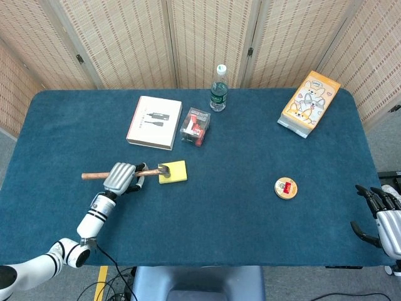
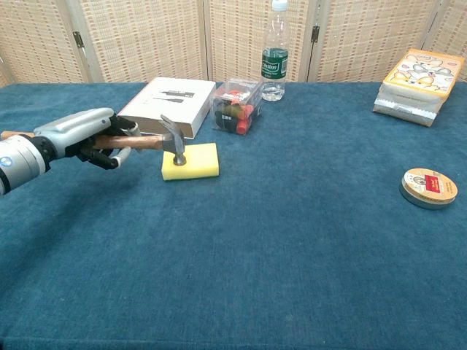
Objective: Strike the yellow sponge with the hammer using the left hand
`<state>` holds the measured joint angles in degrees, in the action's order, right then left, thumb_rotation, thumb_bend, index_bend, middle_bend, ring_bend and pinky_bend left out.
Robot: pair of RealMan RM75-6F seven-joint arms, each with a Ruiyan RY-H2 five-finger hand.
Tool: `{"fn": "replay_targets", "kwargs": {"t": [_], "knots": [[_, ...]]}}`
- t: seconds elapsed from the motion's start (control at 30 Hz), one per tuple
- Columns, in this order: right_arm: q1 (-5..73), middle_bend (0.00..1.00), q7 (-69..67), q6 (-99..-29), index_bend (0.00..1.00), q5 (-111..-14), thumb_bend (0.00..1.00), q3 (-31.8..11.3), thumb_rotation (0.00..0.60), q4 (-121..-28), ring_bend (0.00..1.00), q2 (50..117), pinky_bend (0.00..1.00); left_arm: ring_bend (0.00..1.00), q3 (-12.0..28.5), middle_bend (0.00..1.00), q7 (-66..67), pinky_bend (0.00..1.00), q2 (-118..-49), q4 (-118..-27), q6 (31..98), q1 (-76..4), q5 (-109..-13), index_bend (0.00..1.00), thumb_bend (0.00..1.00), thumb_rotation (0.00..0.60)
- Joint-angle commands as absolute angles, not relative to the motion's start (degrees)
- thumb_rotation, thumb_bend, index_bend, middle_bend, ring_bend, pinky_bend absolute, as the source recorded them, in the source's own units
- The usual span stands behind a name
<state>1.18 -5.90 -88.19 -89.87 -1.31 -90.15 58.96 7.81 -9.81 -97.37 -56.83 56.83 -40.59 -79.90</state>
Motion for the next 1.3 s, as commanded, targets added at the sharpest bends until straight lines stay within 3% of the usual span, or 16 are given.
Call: {"fn": "replay_targets", "kwargs": {"t": [0.03,0.2,0.4,0.93,1.3], "knots": [[1.2,0.27,-6.0,-88.3,0.12,-90.0,0.2,-1.3,0.6,-90.1,0.14,59.0,0.2,0.81,7.5,0.88,-8.5,0.93,-97.0,-57.6,57.3,-40.6,-80.2,0.78,0.72,0.6],[1.1,0.27,-6.4,-88.6,0.12,-90.3,0.2,-1.3,0.6,-89.8,0.14,59.1,0.2,0.81,10.5,0.88,-16.2,0.93,-92.9,-65.0,58.3,-39.3,-78.0,0.78,0.72,0.6],[1.3,0.27,-6.5,-88.2,0.12,-90.3,0.2,-1.3,0.6,-89.5,0.14,59.4,0.2,0.81,10.7,0.88,-17.4,0.93,-89.9,-68.5,56.6,-39.3,-77.2,0.78,0.72,0.6],[0.8,0.27,-6.2,-88.2,0.12,-89.6,0.2,-1.3,0.6,-89.6,0.14,59.2,0.2,0.81,8.6,0.88,-13.7,0.93,-96.6,-59.0,52.2,-40.9,-76.2,0.78,0.72,0.6],[0.9,0.27,-6.9,-88.7,0.12,-90.4,0.2,-1.3,0.6,-89.3,0.14,59.4,0.2,0.81,8.8,0.88,-19.8,0.93,-85.1,-71.5,60.9,-36.9,-81.1,0.78,0.72,0.6]]}}
